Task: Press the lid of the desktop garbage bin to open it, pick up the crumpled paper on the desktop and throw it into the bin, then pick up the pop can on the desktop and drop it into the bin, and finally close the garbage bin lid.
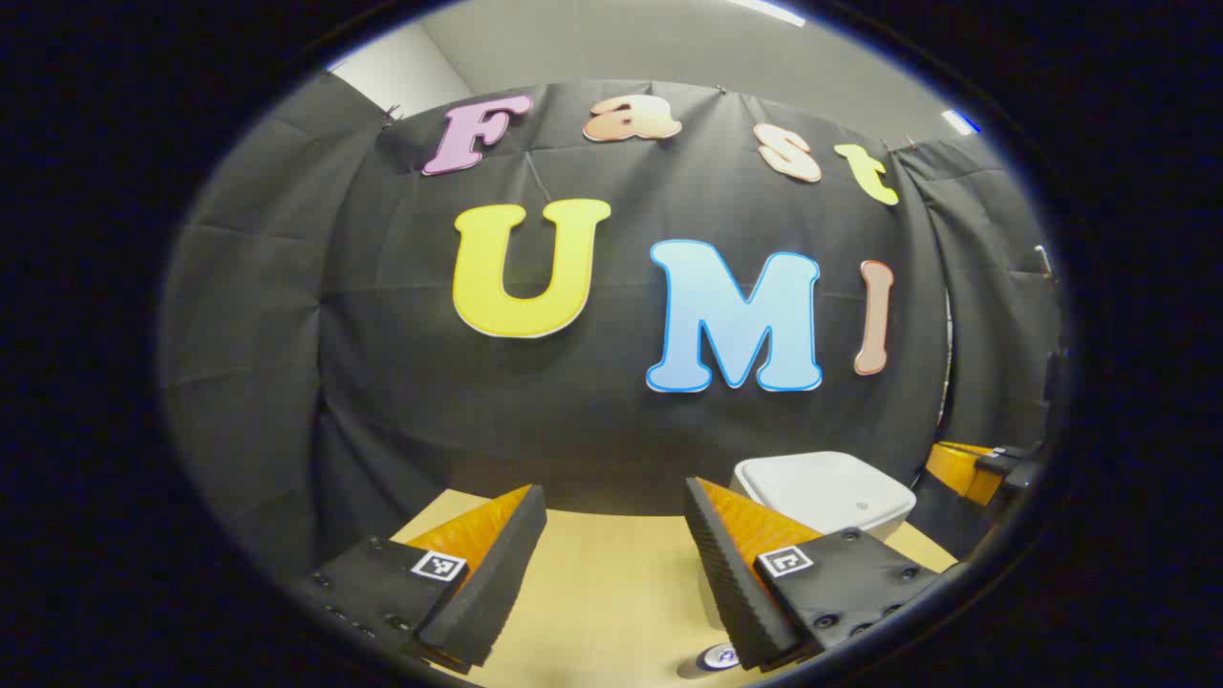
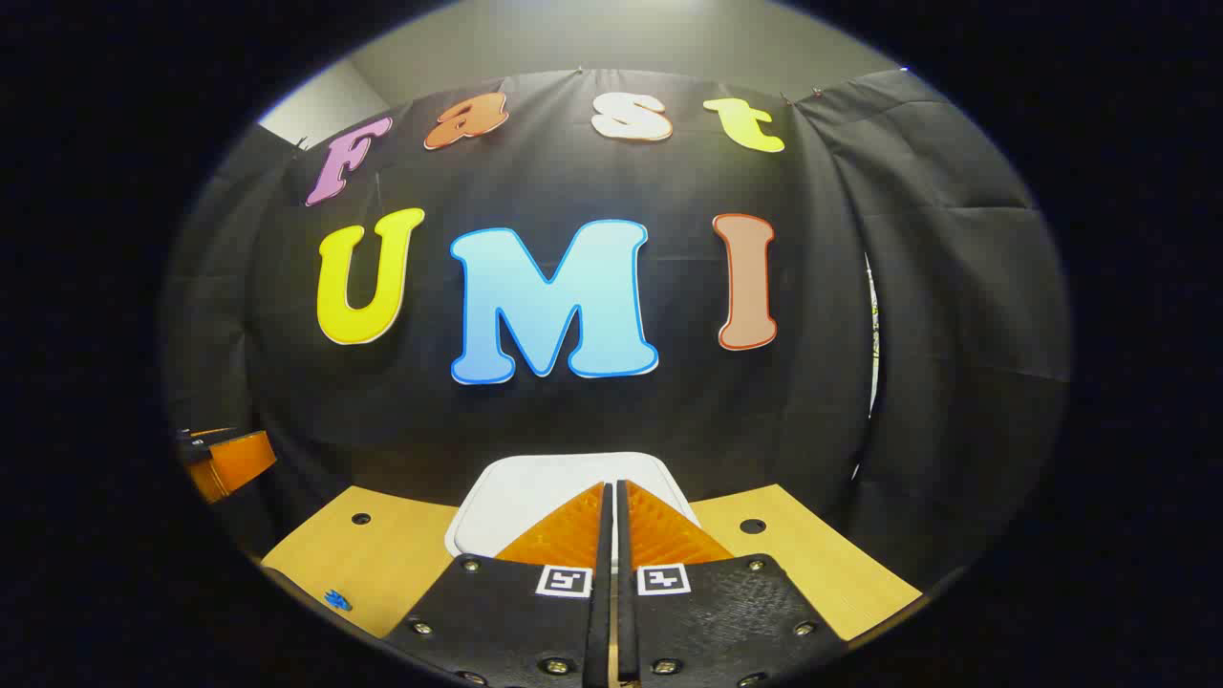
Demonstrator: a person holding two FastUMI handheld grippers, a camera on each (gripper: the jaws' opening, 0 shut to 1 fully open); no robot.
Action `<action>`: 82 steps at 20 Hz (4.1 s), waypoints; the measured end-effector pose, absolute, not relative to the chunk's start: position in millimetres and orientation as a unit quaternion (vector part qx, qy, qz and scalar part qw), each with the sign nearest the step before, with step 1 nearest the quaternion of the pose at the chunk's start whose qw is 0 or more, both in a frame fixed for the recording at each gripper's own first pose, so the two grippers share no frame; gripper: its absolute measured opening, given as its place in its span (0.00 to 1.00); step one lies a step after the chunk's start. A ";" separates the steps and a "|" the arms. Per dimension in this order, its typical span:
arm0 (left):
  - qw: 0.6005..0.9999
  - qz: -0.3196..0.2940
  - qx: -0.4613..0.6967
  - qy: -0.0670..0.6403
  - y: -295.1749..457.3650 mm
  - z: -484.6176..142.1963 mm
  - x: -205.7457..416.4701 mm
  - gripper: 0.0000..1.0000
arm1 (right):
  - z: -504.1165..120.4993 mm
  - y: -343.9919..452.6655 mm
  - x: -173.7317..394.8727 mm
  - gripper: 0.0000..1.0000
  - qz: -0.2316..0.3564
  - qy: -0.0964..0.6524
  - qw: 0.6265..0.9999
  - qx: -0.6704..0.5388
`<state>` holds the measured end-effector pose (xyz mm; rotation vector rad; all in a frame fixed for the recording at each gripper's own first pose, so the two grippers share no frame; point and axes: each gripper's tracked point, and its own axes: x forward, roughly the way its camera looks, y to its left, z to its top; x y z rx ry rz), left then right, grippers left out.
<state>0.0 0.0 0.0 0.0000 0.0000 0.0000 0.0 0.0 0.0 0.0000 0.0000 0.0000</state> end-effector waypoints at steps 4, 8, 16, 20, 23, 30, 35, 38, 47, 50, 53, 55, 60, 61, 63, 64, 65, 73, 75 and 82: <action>1.000 0.007 0.004 0.011 2.8 -8.5 6.8 0.95 | -15.5 15.2 12.4 0.03 0.024 0.031 0.999 -0.002; 1.000 0.007 0.008 0.018 -0.5 -12.7 7.1 0.95 | -25.9 22.9 24.9 0.03 0.040 0.052 0.998 0.005; 1.000 -0.007 0.019 0.022 -10.3 -10.7 1.4 0.95 | -35.1 27.0 30.5 0.03 0.048 0.069 0.996 0.009; 0.999 -0.007 0.027 0.020 -9.5 -6.7 -3.4 0.95 | -38.2 26.9 32.2 0.03 0.050 0.071 0.996 0.011; 0.999 -0.003 0.031 0.017 -6.5 -4.6 -5.9 0.95 | -37.4 25.4 34.1 0.03 0.050 0.071 0.996 0.011; 0.999 0.001 0.027 0.019 -2.2 -6.1 -7.5 0.95 | -52.4 29.9 38.3 0.03 0.058 0.091 0.994 0.016; 0.999 0.000 0.025 0.022 -2.3 -8.8 -4.4 0.95 | -54.2 29.4 44.1 0.03 0.064 0.082 0.994 0.026; 0.999 -0.004 0.023 0.024 -5.8 -10.5 -3.8 0.95 | -58.9 29.4 44.8 0.03 0.071 0.081 0.994 0.034; 1.000 -0.005 0.023 0.020 -5.1 -9.3 -7.4 0.96 | -36.6 26.4 43.3 0.03 0.067 0.069 0.995 0.039; 1.000 -0.005 0.025 0.017 -5.8 -6.8 -8.1 0.95 | -3.9 22.7 38.1 0.03 0.057 0.023 0.997 0.046; 0.999 -0.010 0.025 0.017 -8.4 -6.5 -9.3 0.95 | 11.7 22.0 33.9 0.03 0.056 -0.002 0.998 0.031; 0.999 -0.012 0.025 0.016 -9.3 -4.5 -11.4 0.95 | 16.5 21.4 31.3 0.03 0.056 -0.011 0.998 0.023; 1.000 -0.005 0.024 0.014 -4.8 -6.3 -13.6 0.95 | 29.6 23.5 22.7 0.03 0.058 -0.034 0.998 0.018; 1.000 -0.003 0.024 0.016 -1.4 -8.1 -14.4 0.95 | 29.5 24.1 21.5 0.03 0.059 -0.034 0.998 0.017; 0.999 0.003 0.025 0.020 7.0 -12.0 -16.2 0.95 | 31.7 23.6 19.3 0.03 0.059 -0.036 0.997 0.016; 0.999 0.006 0.024 0.020 10.9 -12.6 -16.6 0.95 | 32.3 23.3 17.6 0.03 0.059 -0.036 0.997 0.016; 0.999 0.009 0.024 0.021 14.5 -13.4 -16.8 0.95 | 32.8 23.5 16.1 0.03 0.060 -0.037 0.997 0.018; 0.998 0.036 0.032 0.031 62.7 -36.0 -16.4 0.95 | 35.1 31.0 6.3 0.03 0.070 -0.037 0.997 0.015; 0.997 0.050 0.030 0.042 82.0 -48.8 -19.0 0.96 | 35.1 34.1 4.3 0.03 0.074 -0.036 0.997 0.012; 0.992 0.077 0.011 0.095 142.0 -109.2 -31.1 0.96 | 27.2 40.3 4.8 0.03 0.080 -0.021 0.997 0.003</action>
